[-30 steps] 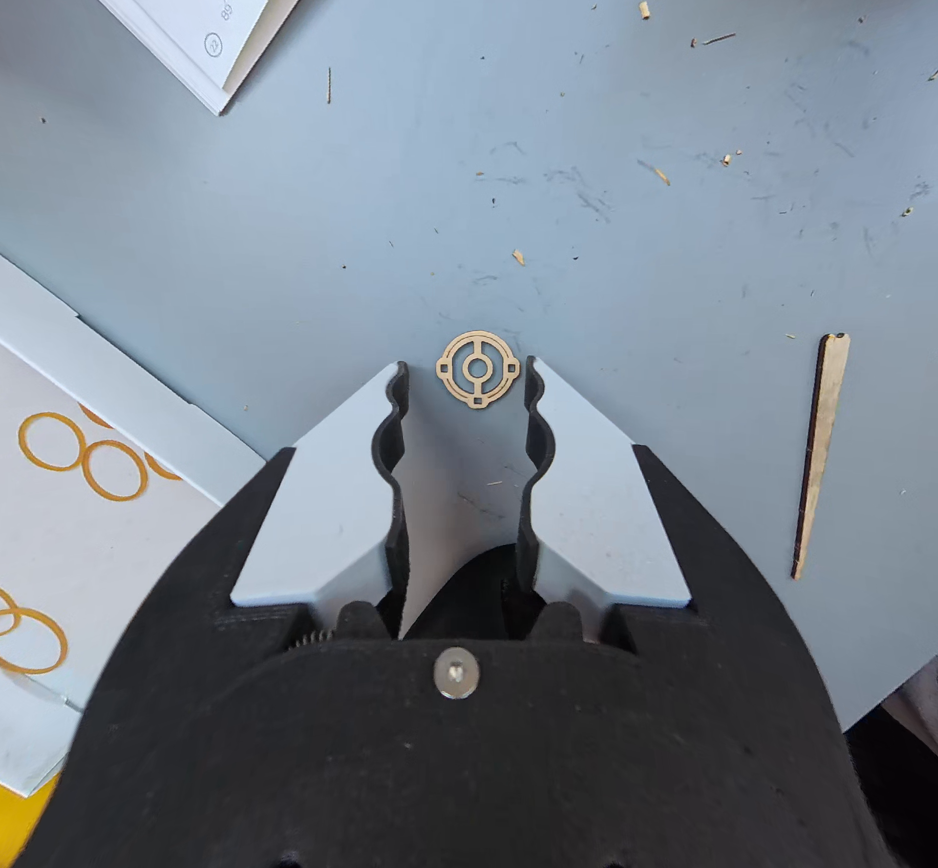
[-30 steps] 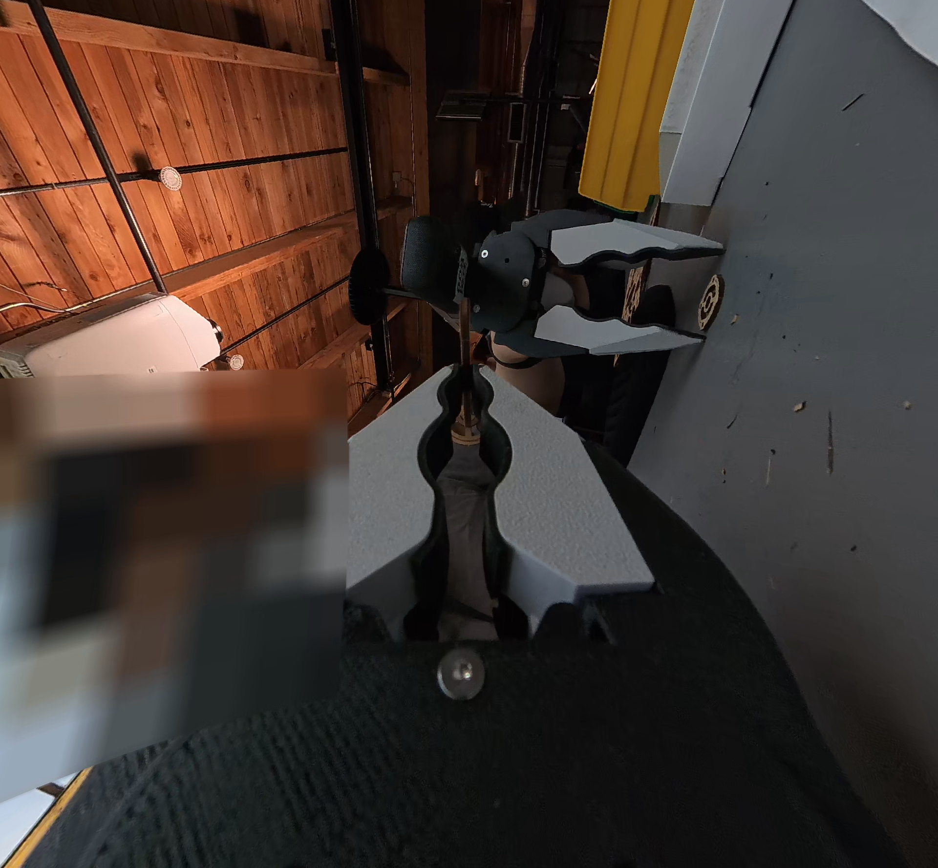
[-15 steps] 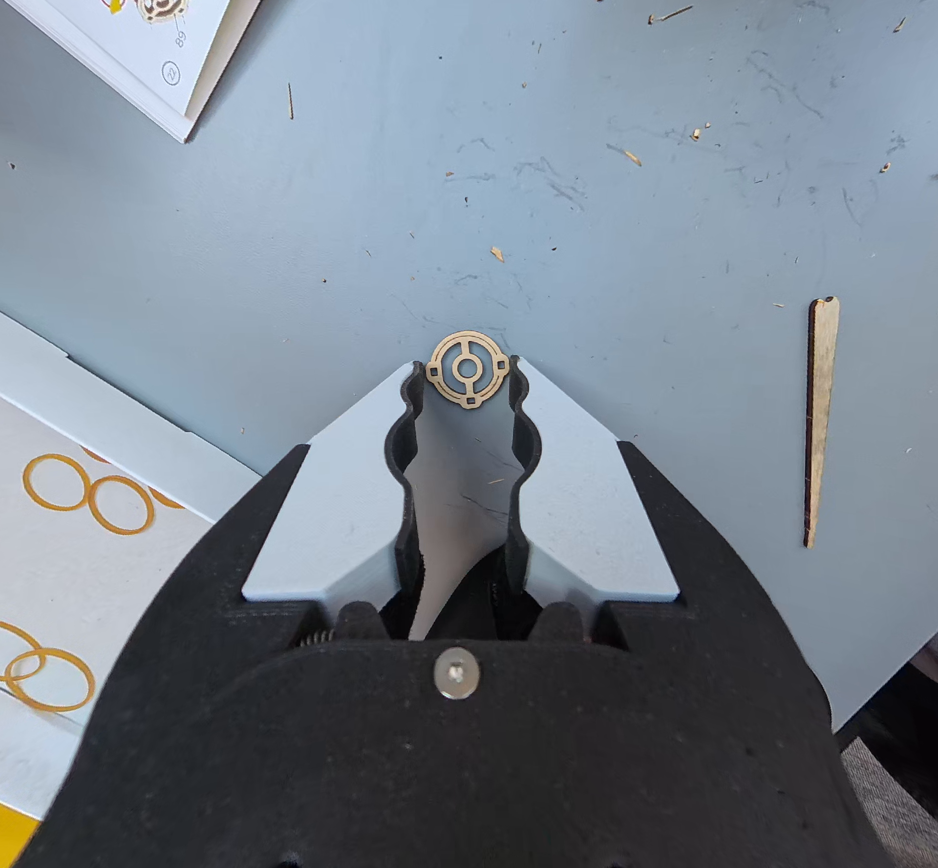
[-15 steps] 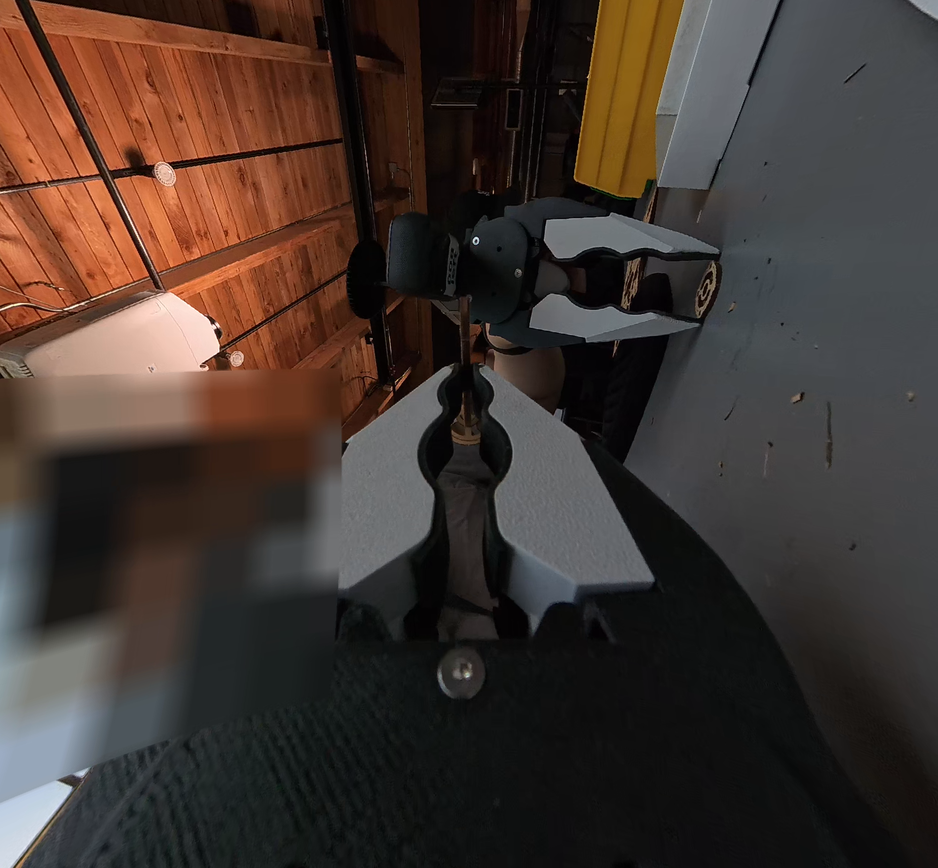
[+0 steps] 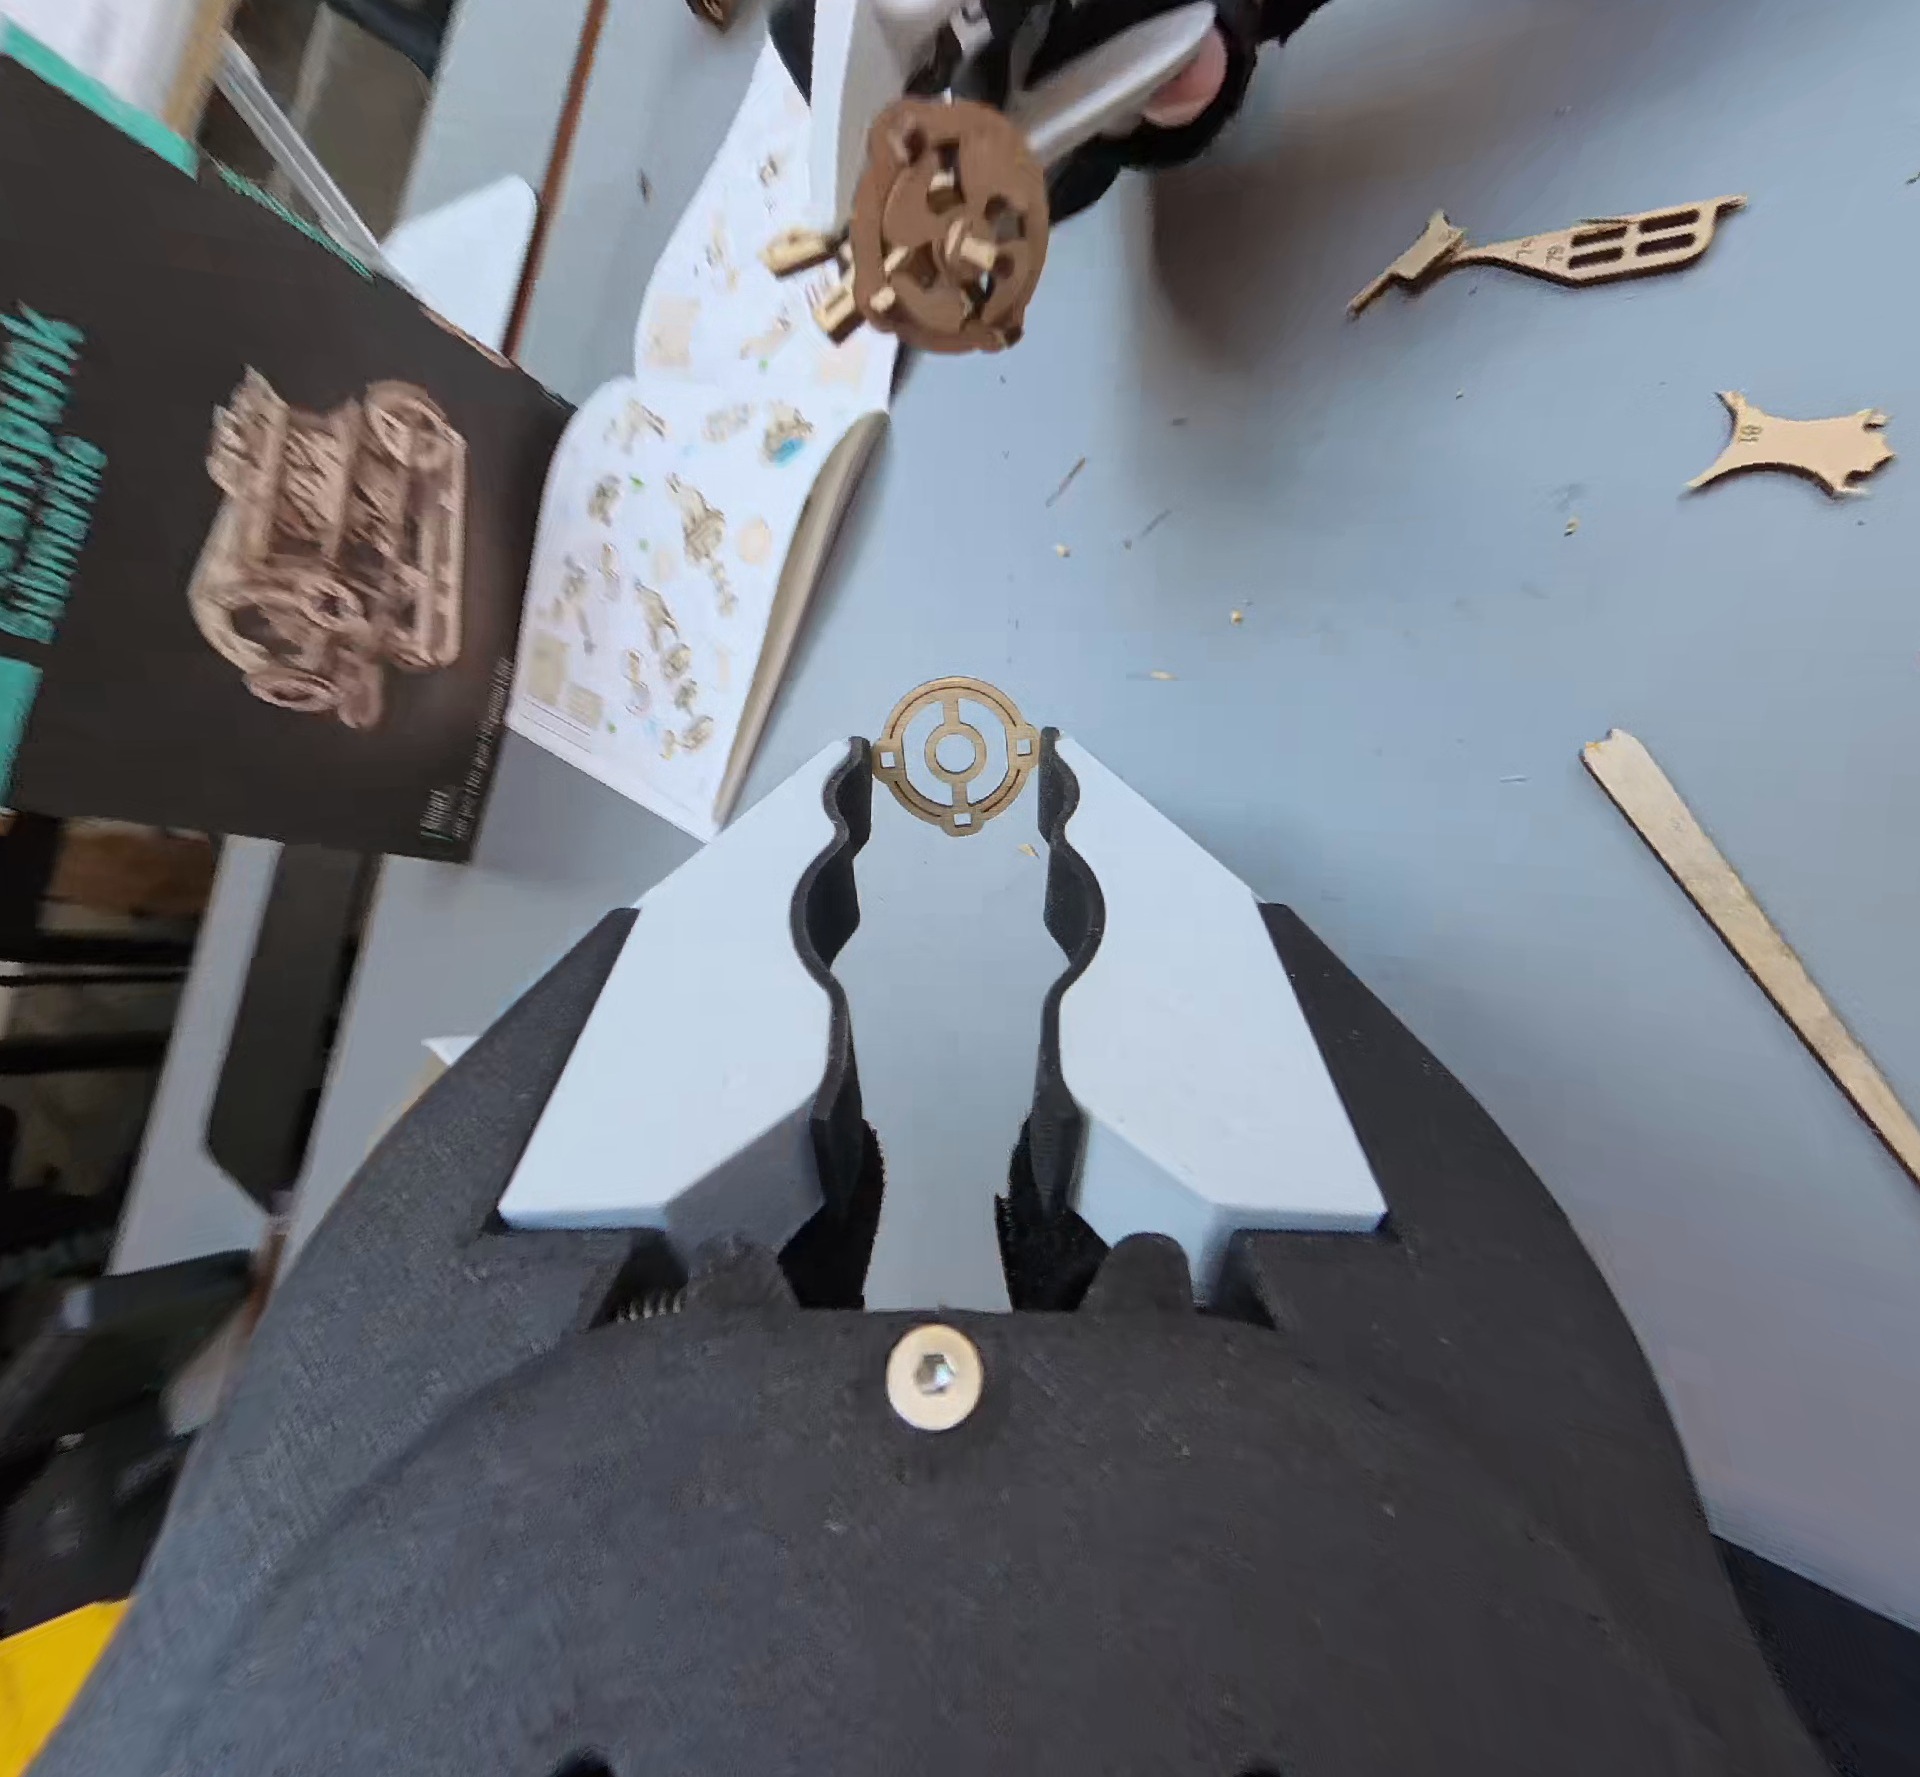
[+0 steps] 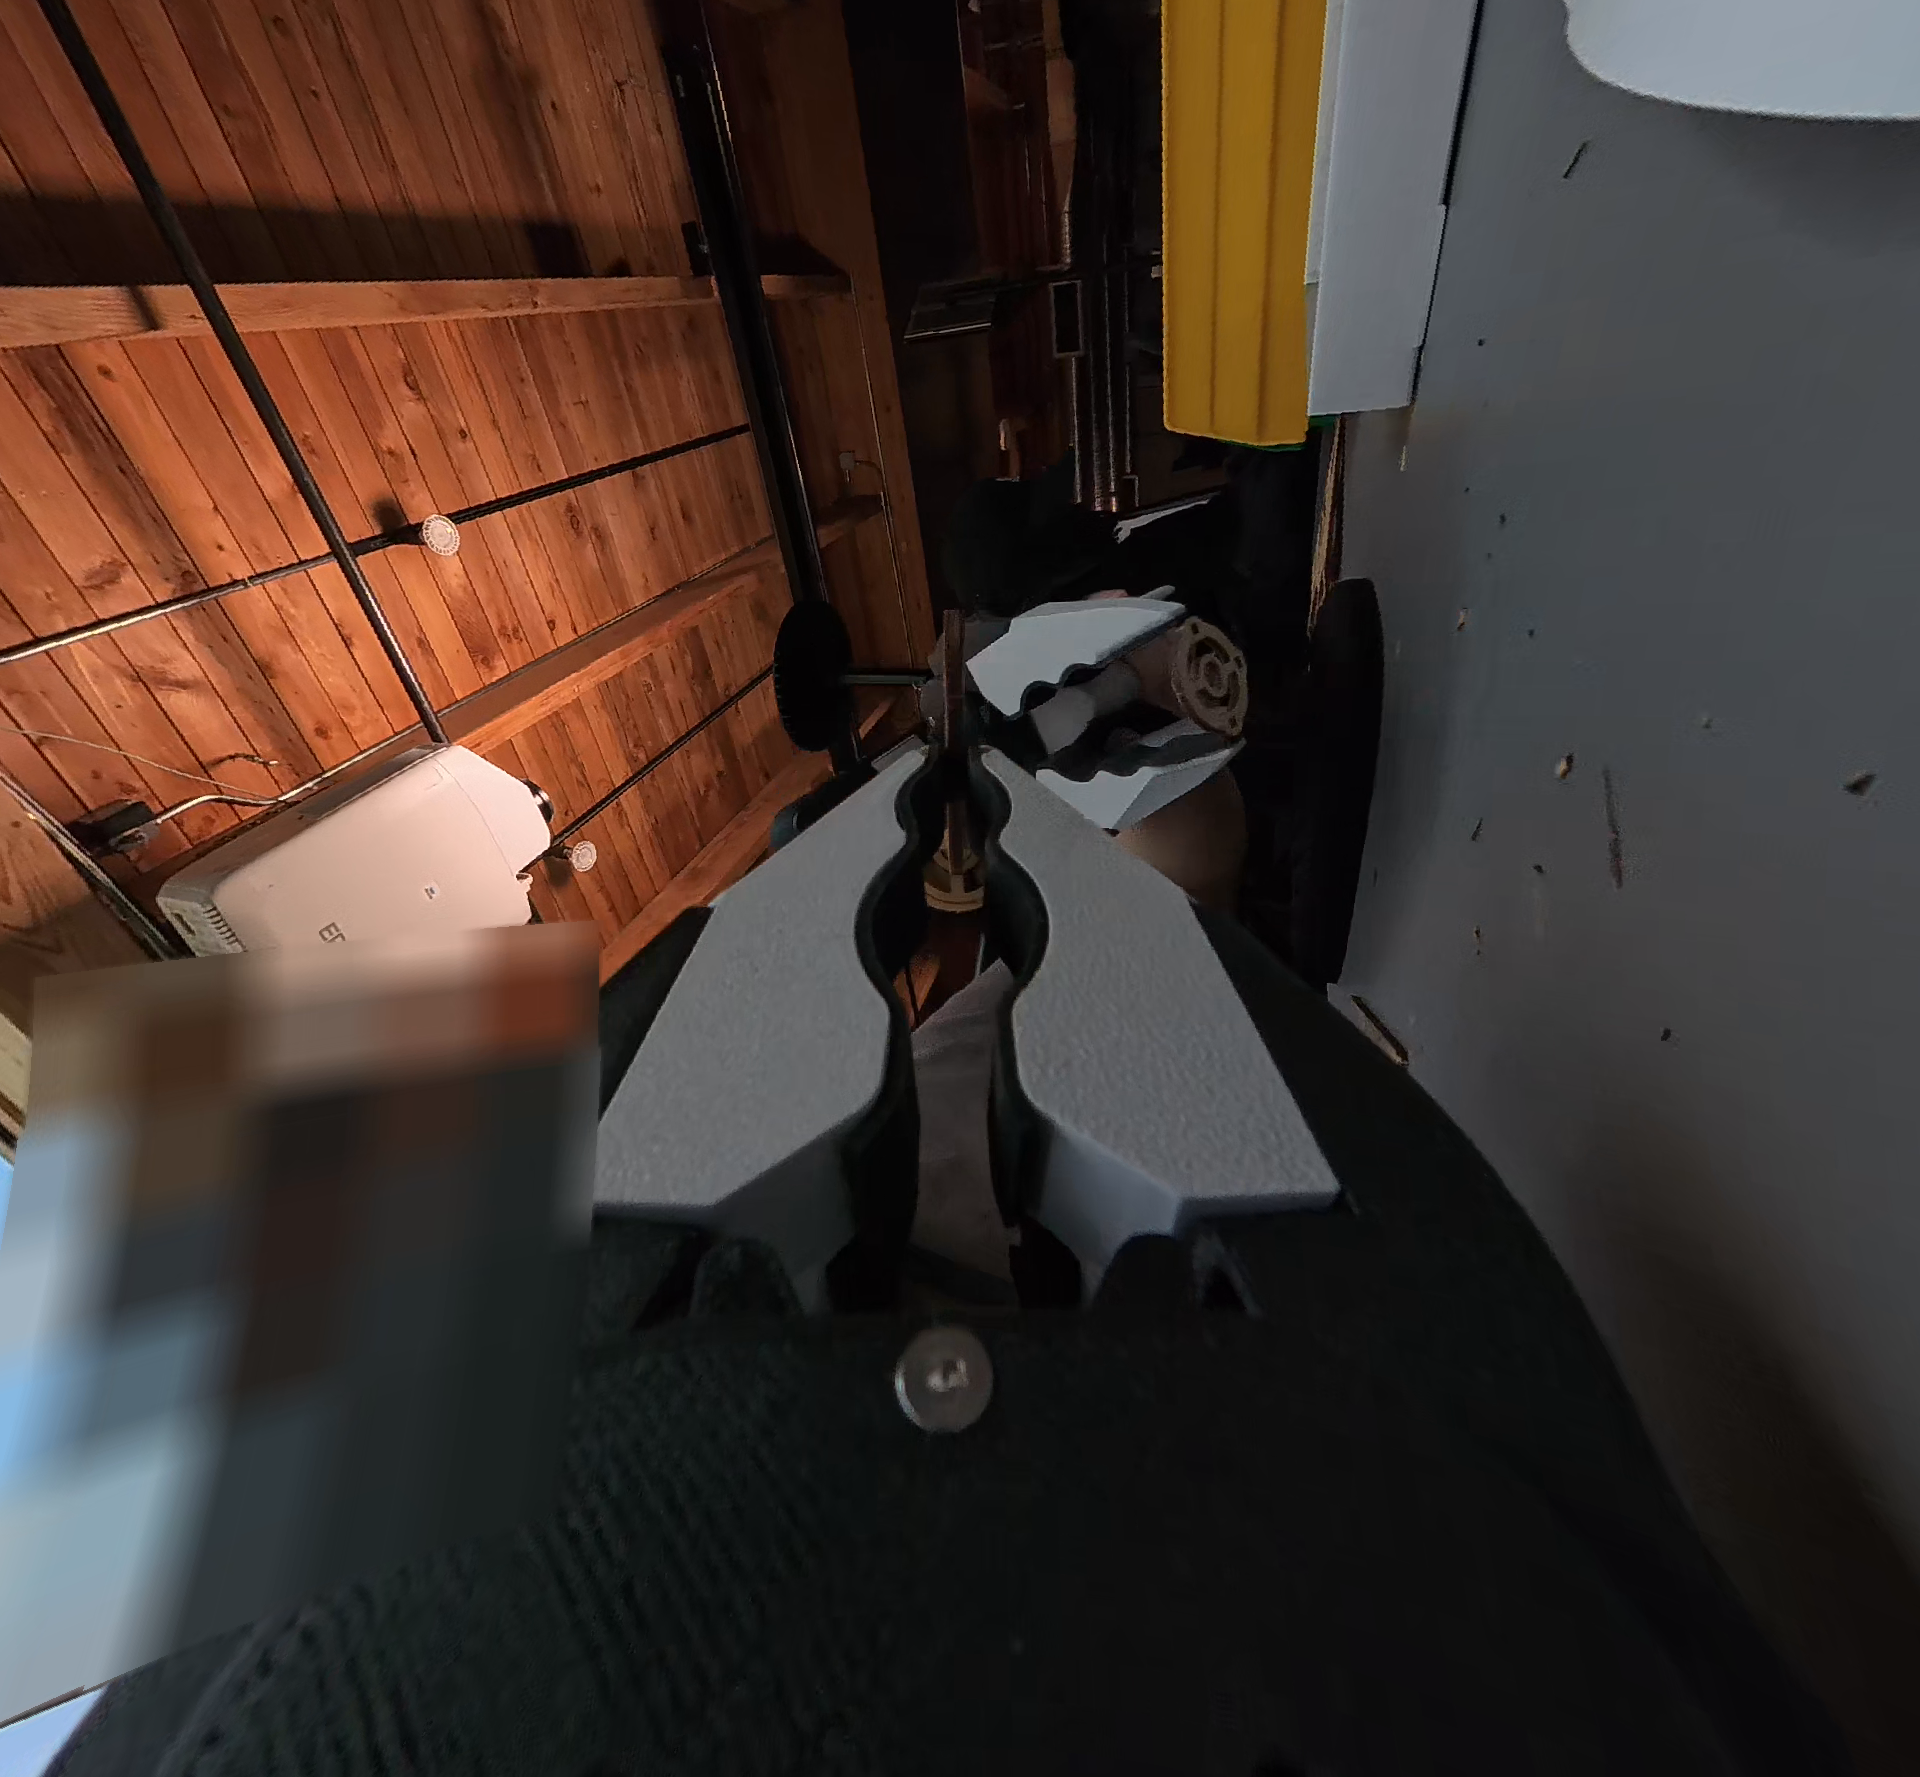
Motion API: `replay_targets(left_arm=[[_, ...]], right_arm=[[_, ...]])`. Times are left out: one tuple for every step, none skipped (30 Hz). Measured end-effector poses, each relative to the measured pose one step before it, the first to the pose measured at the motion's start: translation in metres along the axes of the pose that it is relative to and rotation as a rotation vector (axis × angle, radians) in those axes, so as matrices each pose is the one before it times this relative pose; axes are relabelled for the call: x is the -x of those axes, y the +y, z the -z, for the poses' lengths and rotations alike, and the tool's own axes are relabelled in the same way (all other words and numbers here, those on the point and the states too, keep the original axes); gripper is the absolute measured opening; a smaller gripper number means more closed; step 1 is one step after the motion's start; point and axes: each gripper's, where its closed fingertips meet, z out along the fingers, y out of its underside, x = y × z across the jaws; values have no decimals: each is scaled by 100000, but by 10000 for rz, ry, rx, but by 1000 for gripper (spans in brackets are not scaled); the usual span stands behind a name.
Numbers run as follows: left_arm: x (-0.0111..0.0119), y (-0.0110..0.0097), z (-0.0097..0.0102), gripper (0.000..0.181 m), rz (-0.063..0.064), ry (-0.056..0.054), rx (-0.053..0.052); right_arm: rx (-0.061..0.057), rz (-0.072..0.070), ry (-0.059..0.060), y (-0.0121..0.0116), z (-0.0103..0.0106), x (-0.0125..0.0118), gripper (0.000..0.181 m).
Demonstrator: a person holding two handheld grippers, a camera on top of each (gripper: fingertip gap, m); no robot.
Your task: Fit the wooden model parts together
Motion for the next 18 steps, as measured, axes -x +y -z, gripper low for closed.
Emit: replay_targets(left_arm=[[358,-878,308,31,-631,-534,-324],[251,-777,242,31,-597,-390,-267],[173,-724,188,31,-493,-253,-230],[203,-668,194,31,-385,-188,-201],[288,-633,202,31,-296,-165,-194],[351,-676,230,31,-229,-139,-230],[386,-744,282,31,-213,-127,-280],[410,-754,308,31,-245,-115,-300],[395,-736,310,31,-284,-113,-294],[370,-747,290,31,-300,-127,-314],[321,-696,265,31,-265,-131,-304],[235,-582,188,31,-235,-98,-243],[156,-360,97,31,-223,-57,-106],[253,-135,48,31,-212,-127,20],[218,-154,82,31,-214,-108,-16],[49,-236,115,31,-176,-1,-104],[91,-258,156,31,-90,-18,-120],[87,-235,179,31,-54,0,-103]], right_arm=[[-57,-169,-149,-44,46,211,0],[-55,-159,-210,-13,18,360,0],[-61,-98,-164,-10,10,389,0],[-28,11,-95,37,-12,396,0],[-23,77,10,32,-21,332,0],[0,79,106,12,1,241,0],[39,33,156,-7,-4,180,0],[17,-33,124,-85,22,204,0],[24,-88,209,-62,62,58,0],[13,-135,210,-65,65,68,0],[-24,-181,106,-76,12,259,0],[-24,-187,54,12,-57,374,0],[-12,-127,87,134,-150,330,0],[5,-44,138,246,-263,207,0],[54,5,227,363,-310,-58,0],[8,-12,226,328,-308,-237,0],[12,-89,102,306,-272,-209,0],[-45,-167,-124,146,-184,27,1]])
